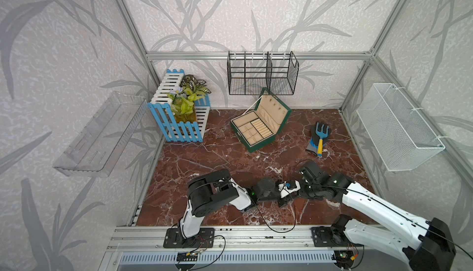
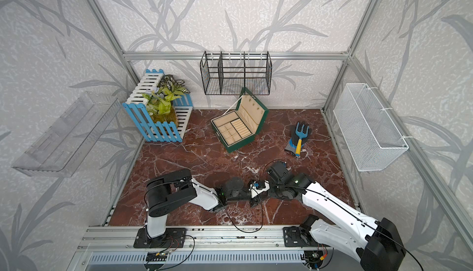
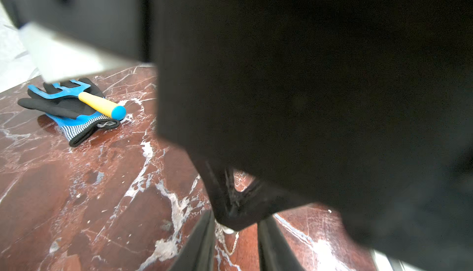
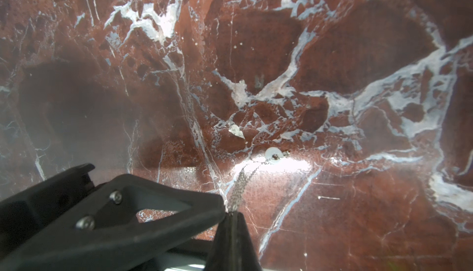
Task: Put jewelry chain into jewelry box
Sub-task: Pick up the necklace from the center of the board.
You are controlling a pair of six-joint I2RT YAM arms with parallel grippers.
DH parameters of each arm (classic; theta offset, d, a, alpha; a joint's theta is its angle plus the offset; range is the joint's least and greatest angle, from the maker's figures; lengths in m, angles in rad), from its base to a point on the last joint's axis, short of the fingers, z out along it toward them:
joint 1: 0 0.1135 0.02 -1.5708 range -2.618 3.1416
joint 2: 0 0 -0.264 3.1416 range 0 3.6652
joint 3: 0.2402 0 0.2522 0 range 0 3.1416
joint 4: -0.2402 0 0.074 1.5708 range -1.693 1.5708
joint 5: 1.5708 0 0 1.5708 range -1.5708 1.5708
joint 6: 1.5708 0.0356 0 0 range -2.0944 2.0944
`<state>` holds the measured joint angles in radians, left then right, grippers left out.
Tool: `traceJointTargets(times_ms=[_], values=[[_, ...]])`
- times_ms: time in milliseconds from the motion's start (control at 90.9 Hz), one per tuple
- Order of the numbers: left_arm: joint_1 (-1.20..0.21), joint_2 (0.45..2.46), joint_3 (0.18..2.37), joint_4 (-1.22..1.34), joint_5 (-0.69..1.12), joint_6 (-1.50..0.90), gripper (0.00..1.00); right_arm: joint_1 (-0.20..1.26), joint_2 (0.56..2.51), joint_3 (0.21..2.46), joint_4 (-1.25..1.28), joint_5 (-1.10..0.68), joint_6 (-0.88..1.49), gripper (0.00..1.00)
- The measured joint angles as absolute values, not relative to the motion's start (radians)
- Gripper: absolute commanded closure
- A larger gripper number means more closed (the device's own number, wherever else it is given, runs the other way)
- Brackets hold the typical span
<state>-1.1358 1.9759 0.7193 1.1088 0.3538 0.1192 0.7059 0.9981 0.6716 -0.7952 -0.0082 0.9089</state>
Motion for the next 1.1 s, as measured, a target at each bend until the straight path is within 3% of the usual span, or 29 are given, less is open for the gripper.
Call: traceJointTargets(times_ms=[88, 242, 869, 1100], values=[[-1.136, 1.985, 0.725, 1.121, 0.36, 0.11, 0.56, 0.701, 0.995, 0.672, -0.799, -0.01, 0.912, 1.0], [-1.136, 1.985, 0.725, 1.151, 0.359, 0.093, 0.48, 0.696, 0.982, 0.677, -0.797, -0.027, 0.912, 1.0], [-1.094, 1.874, 0.574, 1.167, 0.336, 0.052, 0.42, 0.611, 0.947, 0.691, -0.744, -0.112, 0.892, 1.0], [-1.094, 1.951, 0.659, 1.167, 0.366, 0.052, 0.49, 0.573, 0.926, 0.691, -0.744, -0.16, 0.883, 1.0]])
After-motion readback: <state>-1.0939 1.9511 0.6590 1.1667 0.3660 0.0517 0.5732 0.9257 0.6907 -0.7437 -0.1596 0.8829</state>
